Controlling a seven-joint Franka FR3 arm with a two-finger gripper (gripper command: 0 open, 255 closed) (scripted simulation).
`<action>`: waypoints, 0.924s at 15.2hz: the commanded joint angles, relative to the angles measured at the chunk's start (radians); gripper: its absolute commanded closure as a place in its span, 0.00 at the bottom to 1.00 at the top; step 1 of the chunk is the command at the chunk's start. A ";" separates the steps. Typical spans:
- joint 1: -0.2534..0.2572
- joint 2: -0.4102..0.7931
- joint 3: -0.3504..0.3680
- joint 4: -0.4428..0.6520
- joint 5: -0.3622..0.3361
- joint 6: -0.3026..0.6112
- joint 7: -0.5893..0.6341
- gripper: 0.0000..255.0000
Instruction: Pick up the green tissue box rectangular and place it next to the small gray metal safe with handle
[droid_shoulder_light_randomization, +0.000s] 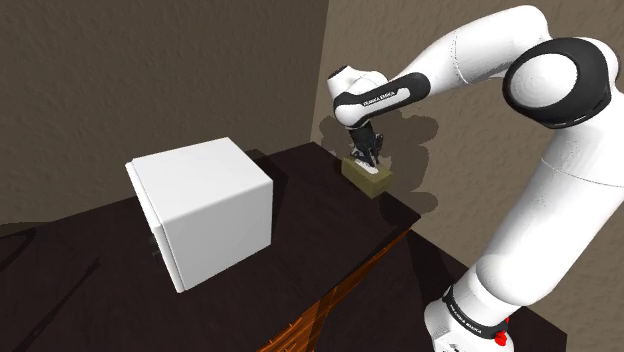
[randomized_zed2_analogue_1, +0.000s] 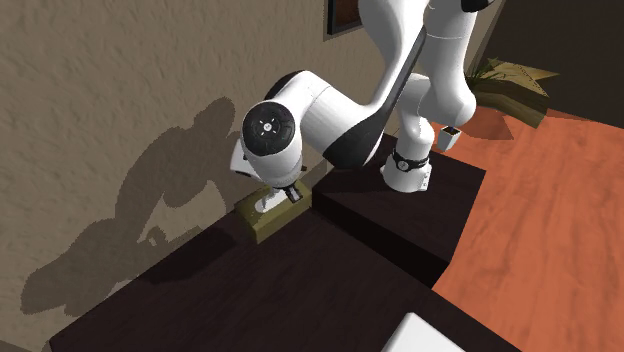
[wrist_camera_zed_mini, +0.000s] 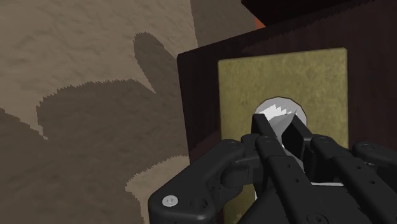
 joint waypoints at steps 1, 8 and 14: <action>0.002 -0.015 0.002 0.008 0.003 -0.022 -0.007 1.00; 0.005 -0.051 0.004 0.057 0.010 -0.101 -0.040 1.00; 0.007 -0.074 0.006 0.108 0.014 -0.170 -0.067 1.00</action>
